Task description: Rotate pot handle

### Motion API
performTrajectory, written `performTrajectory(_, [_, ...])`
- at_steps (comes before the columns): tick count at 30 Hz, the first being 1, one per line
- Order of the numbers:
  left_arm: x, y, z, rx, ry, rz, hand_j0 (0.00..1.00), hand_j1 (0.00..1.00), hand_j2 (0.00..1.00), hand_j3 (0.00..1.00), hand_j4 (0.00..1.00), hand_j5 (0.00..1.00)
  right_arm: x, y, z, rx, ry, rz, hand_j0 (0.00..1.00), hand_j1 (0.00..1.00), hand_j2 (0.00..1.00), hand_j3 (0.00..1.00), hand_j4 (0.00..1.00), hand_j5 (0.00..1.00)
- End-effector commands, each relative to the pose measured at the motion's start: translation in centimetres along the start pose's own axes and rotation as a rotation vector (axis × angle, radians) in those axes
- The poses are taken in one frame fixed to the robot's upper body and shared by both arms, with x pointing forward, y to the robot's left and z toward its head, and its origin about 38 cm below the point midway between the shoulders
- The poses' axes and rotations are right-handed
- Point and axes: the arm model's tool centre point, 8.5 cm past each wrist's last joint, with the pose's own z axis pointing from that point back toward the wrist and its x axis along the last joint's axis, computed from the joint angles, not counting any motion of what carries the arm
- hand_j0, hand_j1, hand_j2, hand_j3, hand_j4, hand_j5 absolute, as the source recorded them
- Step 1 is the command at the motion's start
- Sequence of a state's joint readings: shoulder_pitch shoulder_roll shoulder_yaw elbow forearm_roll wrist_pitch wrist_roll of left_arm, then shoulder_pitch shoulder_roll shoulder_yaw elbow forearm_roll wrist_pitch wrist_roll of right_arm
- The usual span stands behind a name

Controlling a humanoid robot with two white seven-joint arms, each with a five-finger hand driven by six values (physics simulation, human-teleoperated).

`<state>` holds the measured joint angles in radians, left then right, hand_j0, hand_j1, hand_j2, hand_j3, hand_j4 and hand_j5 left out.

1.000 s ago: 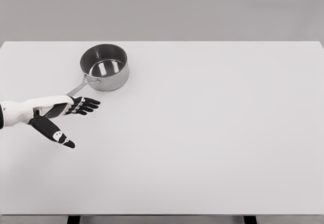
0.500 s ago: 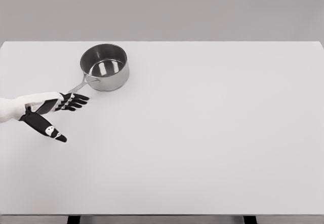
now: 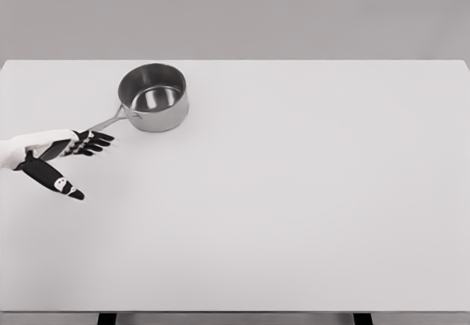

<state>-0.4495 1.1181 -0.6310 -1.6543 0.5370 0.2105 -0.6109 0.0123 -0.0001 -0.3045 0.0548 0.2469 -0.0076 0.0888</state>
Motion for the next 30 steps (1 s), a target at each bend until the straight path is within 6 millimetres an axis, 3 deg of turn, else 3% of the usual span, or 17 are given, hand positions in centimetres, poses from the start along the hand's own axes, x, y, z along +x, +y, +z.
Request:
performTrajectory(1, [-0.5,0.6,0.3,0.019,0.014,0.005,1.00,1.00,1.00,1.00,1.00,1.00,0.0,0.0,0.0,0.000,0.000,0.001,1.00,1.00,1.00,1.00,1.00,1.00])
performTrajectory(18, [-2.2,3.3,0.9,0.106,0.086,-0.013,1.00,1.00,1.00,1.00,1.00,1.00,0.0,0.0,0.0,0.000,-0.001,-0.001,1.00,1.00,1.00,1.00,1.00,1.00])
performTrajectory(30, [-1.7,1.6,-0.1,0.063,0.096,-0.078,1.00,1.00,1.00,1.00,1.00,1.00,0.0,0.0,0.0,0.000,0.000,-0.001,1.00,1.00,1.00,1.00,1.00,1.00])
